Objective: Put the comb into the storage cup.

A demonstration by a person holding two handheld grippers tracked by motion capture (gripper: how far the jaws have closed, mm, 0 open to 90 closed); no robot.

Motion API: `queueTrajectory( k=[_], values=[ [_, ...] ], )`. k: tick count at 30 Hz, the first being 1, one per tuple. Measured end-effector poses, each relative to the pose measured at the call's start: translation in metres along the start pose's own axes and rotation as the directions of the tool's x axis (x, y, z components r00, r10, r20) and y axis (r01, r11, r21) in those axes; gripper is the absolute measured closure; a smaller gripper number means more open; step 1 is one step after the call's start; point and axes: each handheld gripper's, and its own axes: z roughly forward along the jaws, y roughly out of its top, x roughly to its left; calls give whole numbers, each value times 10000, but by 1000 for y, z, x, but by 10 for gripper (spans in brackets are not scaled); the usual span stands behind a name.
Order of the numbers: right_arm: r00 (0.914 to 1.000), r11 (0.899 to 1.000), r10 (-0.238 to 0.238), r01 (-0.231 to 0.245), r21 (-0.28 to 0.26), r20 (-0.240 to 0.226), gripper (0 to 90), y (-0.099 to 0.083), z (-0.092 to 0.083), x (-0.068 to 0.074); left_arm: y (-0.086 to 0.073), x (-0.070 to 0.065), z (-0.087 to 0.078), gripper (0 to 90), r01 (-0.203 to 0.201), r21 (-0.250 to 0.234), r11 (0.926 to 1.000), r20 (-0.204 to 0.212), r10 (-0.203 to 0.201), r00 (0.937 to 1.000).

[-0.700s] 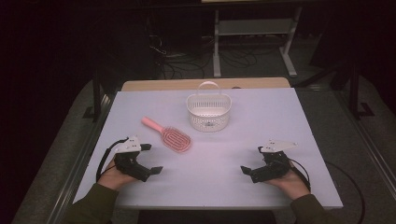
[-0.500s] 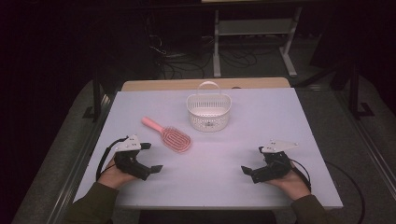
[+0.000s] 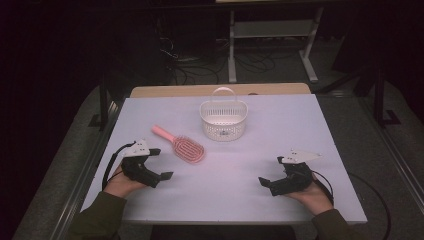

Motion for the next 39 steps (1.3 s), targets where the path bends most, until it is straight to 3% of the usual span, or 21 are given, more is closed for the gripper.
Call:
queueTrajectory(
  k=[39],
  values=[
    [9999,9995,-110,112,-282,93,0,3,0,-1,18,9,0,16,116,-314,9994,-116,-120,9999]
  ],
)
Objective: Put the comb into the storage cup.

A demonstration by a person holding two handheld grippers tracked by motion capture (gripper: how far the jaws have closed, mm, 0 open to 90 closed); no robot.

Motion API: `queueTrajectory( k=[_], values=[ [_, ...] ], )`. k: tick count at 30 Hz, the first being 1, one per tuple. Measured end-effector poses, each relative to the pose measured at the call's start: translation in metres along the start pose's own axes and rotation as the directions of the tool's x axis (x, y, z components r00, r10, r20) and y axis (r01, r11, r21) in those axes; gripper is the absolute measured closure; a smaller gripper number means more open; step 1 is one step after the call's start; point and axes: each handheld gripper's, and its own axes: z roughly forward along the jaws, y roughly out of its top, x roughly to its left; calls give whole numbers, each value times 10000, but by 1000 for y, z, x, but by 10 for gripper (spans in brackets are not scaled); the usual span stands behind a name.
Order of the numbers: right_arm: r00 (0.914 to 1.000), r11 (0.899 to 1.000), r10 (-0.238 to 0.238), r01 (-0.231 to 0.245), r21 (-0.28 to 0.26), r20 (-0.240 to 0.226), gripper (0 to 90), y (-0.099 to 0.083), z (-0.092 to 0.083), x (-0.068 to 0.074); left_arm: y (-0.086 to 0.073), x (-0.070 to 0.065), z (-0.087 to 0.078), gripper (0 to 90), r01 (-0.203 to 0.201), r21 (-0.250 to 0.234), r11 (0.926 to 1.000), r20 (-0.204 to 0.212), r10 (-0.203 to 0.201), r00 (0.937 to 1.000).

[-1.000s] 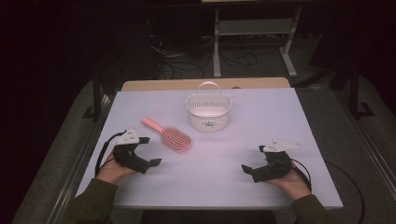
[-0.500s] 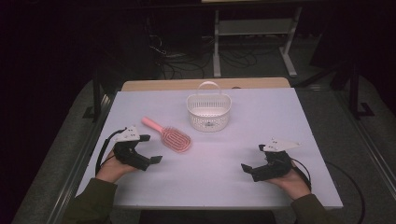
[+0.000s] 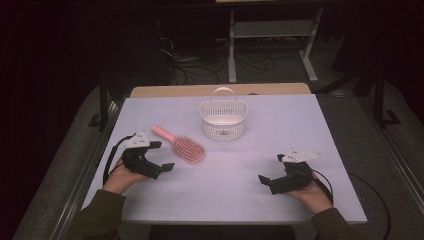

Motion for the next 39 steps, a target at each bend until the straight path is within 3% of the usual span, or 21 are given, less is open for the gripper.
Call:
queueTrajectory(
  k=[19,34,39],
  values=[
    [9999,9999,-131,131,47,44,0,0,1,0,10,13,0,77,96,-115,9999,-132,-97,9999],
    [9999,9998,-133,131,136,104,0,0,3,0,14,22,2,168,325,54,9995,-257,-323,9991],
    [9999,9999,-102,101,139,82,0,-1,3,0,18,25,4,242,381,120,9992,-360,-376,9986]
  ],
)
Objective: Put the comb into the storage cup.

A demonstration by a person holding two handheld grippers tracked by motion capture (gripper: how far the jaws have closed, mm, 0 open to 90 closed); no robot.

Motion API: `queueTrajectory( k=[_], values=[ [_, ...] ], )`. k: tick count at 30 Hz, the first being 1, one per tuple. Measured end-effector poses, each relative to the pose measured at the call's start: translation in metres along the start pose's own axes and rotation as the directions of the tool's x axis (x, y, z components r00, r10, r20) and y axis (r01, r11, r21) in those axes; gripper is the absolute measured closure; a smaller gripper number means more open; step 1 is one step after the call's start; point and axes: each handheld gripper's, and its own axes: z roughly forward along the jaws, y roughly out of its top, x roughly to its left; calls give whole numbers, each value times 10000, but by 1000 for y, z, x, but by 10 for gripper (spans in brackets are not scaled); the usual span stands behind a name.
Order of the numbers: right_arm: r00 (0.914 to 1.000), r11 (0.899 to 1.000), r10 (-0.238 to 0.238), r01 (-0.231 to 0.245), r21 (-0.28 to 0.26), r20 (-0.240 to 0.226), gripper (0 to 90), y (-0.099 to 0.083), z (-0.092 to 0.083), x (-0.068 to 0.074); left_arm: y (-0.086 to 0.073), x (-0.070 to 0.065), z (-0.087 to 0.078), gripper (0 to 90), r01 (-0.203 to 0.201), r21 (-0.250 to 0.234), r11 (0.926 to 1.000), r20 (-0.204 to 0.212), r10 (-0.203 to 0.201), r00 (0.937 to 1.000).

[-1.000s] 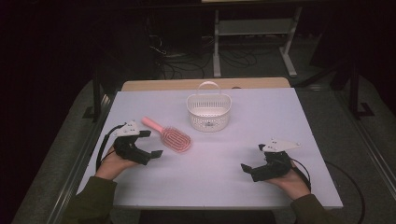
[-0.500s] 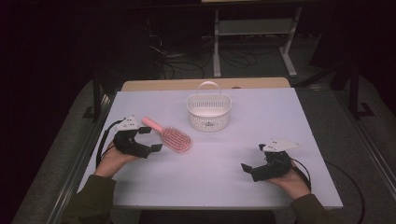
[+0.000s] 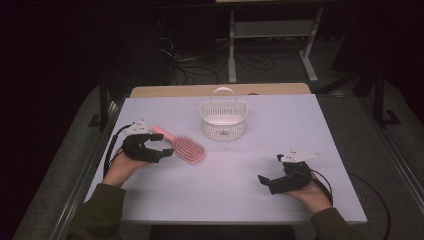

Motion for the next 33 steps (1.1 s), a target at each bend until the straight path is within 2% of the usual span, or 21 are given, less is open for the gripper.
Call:
queueTrajectory(
  k=[6,11,17,24,28,33],
  values=[
    [10000,10000,66,-66,4,-6,0,0,1,0,6,11,3,326,263,99,9996,-211,-261,9994],
    [10000,10000,17,-17,0,-47,0,0,1,0,8,17,7,380,279,133,9995,-290,-275,9992],
    [10000,10000,54,-54,12,-66,0,0,1,0,11,28,11,481,420,159,9990,-262,-416,9988],
    [9999,10000,76,-76,13,-99,0,0,2,0,14,39,16,609,569,320,9979,-510,-552,9972],
    [9999,10000,84,-84,6,-114,0,0,1,0,16,42,17,645,530,337,9980,-718,-504,9961],
    [9998,9999,112,-112,-10,-144,0,0,1,-1,17,50,20,717,714,316,9969,-840,-686,9941]
  ],
)
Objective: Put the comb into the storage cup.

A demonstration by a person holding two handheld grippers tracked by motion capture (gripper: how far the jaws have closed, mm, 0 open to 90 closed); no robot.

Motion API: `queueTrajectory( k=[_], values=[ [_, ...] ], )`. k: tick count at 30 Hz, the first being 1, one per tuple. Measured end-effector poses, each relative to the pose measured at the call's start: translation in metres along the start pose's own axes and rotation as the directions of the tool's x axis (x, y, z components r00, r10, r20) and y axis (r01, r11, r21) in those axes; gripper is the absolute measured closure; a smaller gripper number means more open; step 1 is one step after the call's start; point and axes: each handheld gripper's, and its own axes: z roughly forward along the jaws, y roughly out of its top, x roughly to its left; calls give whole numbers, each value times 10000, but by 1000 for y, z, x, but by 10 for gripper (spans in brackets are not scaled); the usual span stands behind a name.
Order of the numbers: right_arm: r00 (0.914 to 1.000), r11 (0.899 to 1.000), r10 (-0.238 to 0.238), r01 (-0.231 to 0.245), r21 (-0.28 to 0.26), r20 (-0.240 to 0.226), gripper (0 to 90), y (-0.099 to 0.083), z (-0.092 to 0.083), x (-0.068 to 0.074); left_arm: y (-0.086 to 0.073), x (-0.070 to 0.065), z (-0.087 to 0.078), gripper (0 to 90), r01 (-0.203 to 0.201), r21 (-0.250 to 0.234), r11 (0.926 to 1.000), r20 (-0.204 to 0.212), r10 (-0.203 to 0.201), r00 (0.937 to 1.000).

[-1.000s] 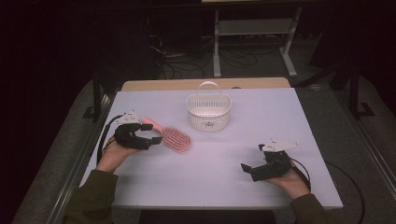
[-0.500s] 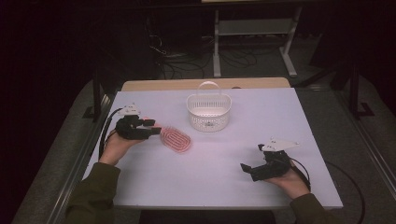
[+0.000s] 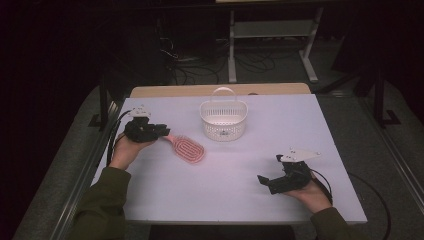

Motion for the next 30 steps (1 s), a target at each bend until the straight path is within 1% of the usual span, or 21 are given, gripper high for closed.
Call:
queueTrajectory(
  k=[1,2,3,5,7,9,10,13,19,21,22,24,25,27,30],
  values=[
    [10000,10000,9,-9,-19,2,0,0,0,0,0,2,1,749,41,-8,10000,5,-41,10000],
    [10000,10000,9,-9,-19,2,0,0,0,0,0,3,1,749,63,-17,10000,-46,-63,10000],
    [10000,10000,11,-11,-29,-3,0,0,0,0,1,4,2,778,65,-20,10000,-72,-65,10000],
    [10000,10000,13,-13,-18,-2,0,0,0,0,2,6,4,789,113,-4,9999,-137,-113,9998],
    [10000,10000,19,-19,-20,-17,0,0,0,0,2,8,6,837,116,82,9999,-145,-115,9998],
    [10000,10000,9,-9,-17,-16,0,0,0,0,3,10,9,852,163,107,9998,-202,-161,9997],
    [10000,10000,2,-2,-10,-16,0,0,0,0,4,11,10,892,187,123,9998,-204,-184,9996],
    [10000,10000,13,-13,-23,-12,0,0,0,0,3,15,14,899,250,169,9995,-214,-246,9995],
    [10000,10000,3,-3,-19,-12,0,0,0,0,4,22,24,900,234,546,9982,-463,-209,9987],
    [10000,10000,16,-16,-38,-7,0,0,0,0,4,24,27,900,180,709,9973,-551,-141,9984],
    [10000,10000,24,-25,-39,-11,0,0,0,-1,3,25,28,900,176,737,9971,-544,-136,9984],
    [10000,10000,21,-21,-33,-15,0,0,0,-1,3,27,31,900,170,906,9957,-711,-106,9974],
    [10000,10000,10,-10,-32,-17,0,0,0,-1,3,29,32,900,205,969,9951,-762,-131,9970],
    [10000,10000,14,-14,-35,-23,0,0,0,-1,2,34,34,900,391,1011,9941,-771,-314,9965],
    [10000,10000,18,-18,-30,-35,0,0,0,0,2,39,36,900,399,1220,9917,-891,-291,9956]
  ],
)
